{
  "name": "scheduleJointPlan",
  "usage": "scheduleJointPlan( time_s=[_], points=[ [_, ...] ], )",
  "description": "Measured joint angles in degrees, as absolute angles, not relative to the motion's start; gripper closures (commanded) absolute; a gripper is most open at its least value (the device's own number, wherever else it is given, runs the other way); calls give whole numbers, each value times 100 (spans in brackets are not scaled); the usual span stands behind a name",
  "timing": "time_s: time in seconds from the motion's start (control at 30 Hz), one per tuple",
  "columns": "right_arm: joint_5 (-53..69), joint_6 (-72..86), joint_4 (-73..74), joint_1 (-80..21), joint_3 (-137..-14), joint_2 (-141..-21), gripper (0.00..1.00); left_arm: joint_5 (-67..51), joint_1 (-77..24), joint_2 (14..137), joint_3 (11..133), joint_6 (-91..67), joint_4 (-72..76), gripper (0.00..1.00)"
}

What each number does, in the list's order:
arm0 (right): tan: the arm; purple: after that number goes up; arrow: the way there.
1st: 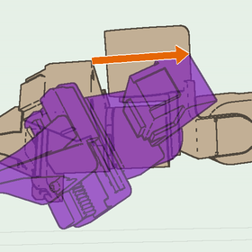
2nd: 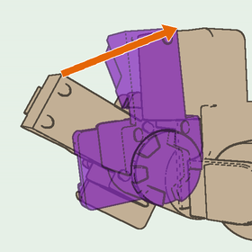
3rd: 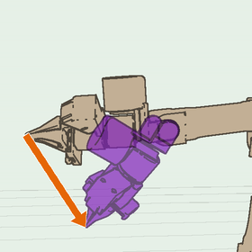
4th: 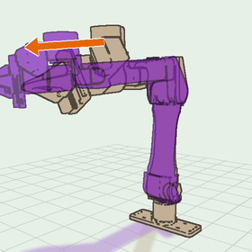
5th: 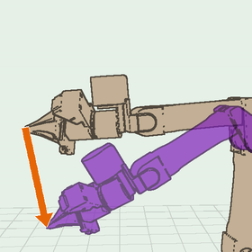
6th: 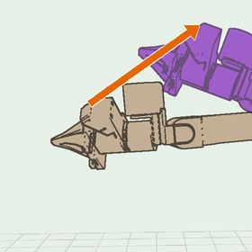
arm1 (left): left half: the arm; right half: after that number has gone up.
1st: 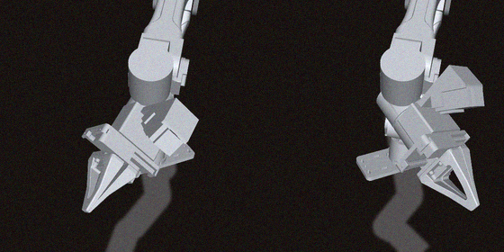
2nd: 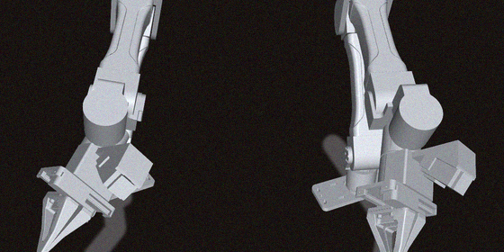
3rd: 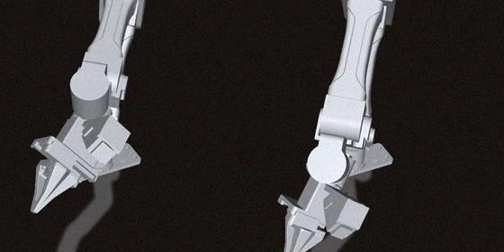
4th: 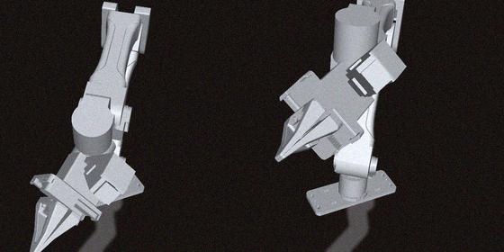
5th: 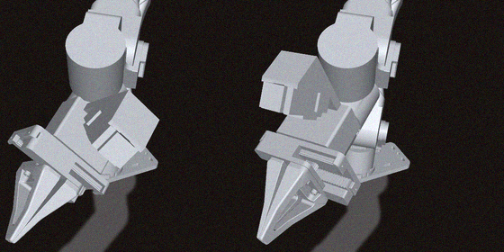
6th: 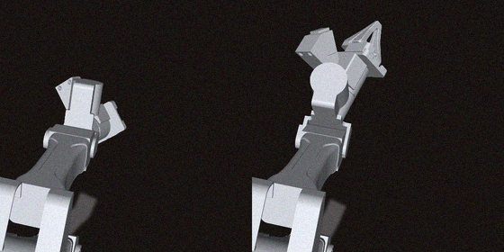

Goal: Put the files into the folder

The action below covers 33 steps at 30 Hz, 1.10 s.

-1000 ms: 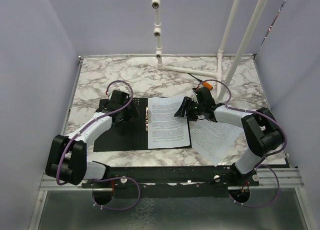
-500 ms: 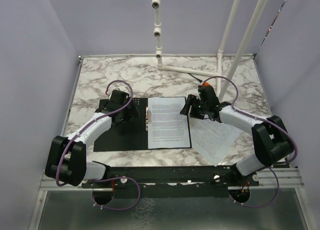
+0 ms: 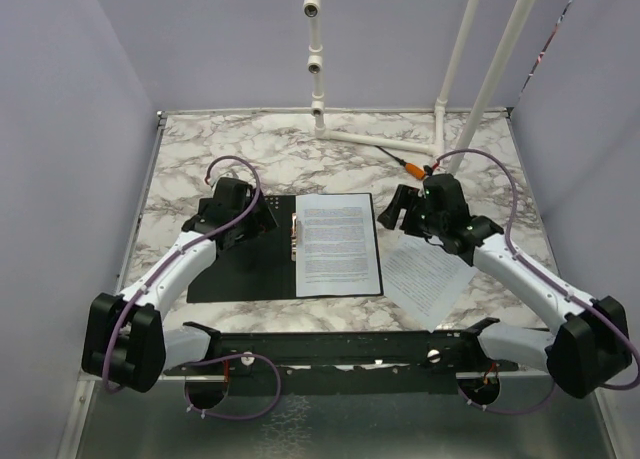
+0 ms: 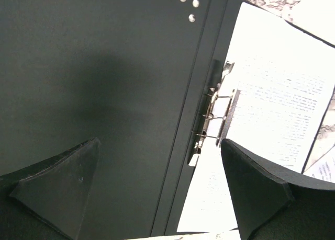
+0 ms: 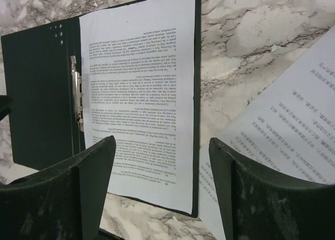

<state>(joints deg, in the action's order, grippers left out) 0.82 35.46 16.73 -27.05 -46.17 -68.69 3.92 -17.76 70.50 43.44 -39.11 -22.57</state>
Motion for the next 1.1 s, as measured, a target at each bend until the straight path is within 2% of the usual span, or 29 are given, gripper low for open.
scheduleJointPlan(
  time_s=[0.3, 0.53, 0.6, 0.97, 1.1],
  points=[
    [-329, 3616, 2528, -2705, -4462, -5734, 22, 242, -1900, 6665, 4862, -3806, -2362, 1],
    [-744, 3929, 3470, -2705, -4230, -4987, 21, 148, -2834, 6840, 5655, -3767, -2366, 1],
    [-897, 4060, 3730, -2705, -4226, -4884, 17, 156, -3247, 7070, 5900, -3763, -2327, 1],
    [-1944, 5516, 5041, -2705, -4018, -4250, 15, 132, -4768, 8927, 7109, -3638, -2112, 1],
    [-2403, 6145, 5426, -2705, -4016, -4305, 6, 89, -5096, 9513, 7612, -3590, -2047, 1]
  ],
)
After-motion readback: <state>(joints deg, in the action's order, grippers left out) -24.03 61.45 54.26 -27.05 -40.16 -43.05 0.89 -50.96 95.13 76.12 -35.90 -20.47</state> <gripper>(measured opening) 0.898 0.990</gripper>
